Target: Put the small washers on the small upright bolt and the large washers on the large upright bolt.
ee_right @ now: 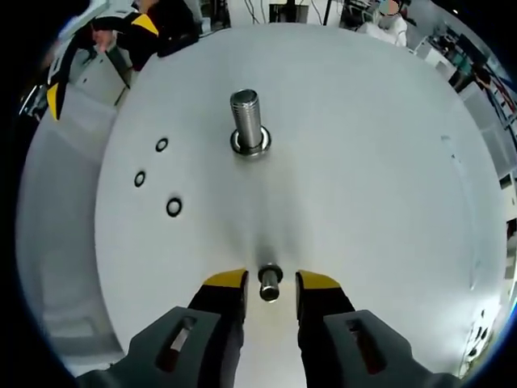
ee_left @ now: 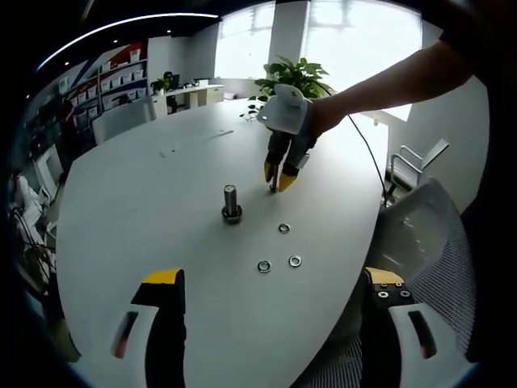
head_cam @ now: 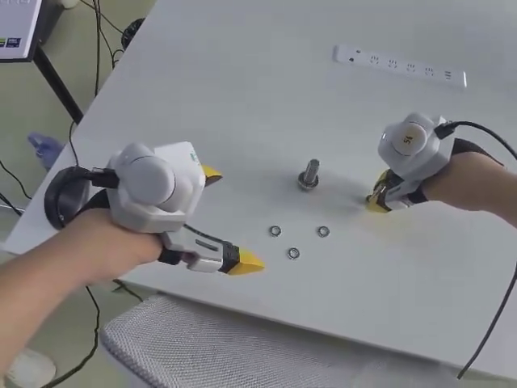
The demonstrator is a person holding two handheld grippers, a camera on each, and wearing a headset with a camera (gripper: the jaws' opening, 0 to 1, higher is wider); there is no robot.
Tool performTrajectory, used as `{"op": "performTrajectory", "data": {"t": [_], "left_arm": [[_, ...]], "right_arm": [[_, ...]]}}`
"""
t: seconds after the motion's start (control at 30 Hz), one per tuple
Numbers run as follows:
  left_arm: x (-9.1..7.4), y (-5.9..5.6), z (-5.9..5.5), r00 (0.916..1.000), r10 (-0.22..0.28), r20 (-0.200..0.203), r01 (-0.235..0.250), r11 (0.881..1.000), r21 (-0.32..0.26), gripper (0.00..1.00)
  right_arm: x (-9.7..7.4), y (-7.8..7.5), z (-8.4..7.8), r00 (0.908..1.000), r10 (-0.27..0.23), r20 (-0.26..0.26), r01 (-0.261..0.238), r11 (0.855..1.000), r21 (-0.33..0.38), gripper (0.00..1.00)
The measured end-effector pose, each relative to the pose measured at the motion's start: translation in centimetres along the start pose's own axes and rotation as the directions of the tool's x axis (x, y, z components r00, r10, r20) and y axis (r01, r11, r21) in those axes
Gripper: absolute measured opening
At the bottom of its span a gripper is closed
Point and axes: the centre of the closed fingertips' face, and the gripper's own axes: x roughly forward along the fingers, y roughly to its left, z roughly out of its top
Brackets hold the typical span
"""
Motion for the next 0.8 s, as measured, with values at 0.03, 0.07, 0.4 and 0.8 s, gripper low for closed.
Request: {"op": "performTrajectory", "data": {"t": [0.03, 0.07, 0.4, 0.8], "left_arm": [[0.0, -0.1, 0.0, 1.0000, 0.001, -0.003, -0.001, 1.000, 0.004, 0.90], [0.0, -0.1, 0.0, 1.0000, -0.001, -0.005, 0.001, 1.000, 0.008, 0.90], [-0.4, 0.2, 0.4, 0.9998, 0.012, 0.019, -0.012, 1.000, -0.007, 0.91], [-0.9, 0.1, -0.4, 0.9998, 0.020, -0.008, -0.020, 1.000, 0.002, 0.90]], "right_arm": [[0.0, 0.0, 0.1, 1.0000, 0.002, 0.000, -0.002, 1.000, -0.002, 0.25], [-0.1, 0.0, 0.1, 1.0000, 0.004, 0.001, -0.004, 1.000, 0.001, 0.25], [-1.4, 0.1, 0.4, 0.9999, 0.007, -0.008, -0.007, 1.000, -0.004, 0.26], [-3.5, 0.8, 1.1, 0.9999, 0.011, -0.005, -0.011, 1.000, -0.001, 0.29]]}}
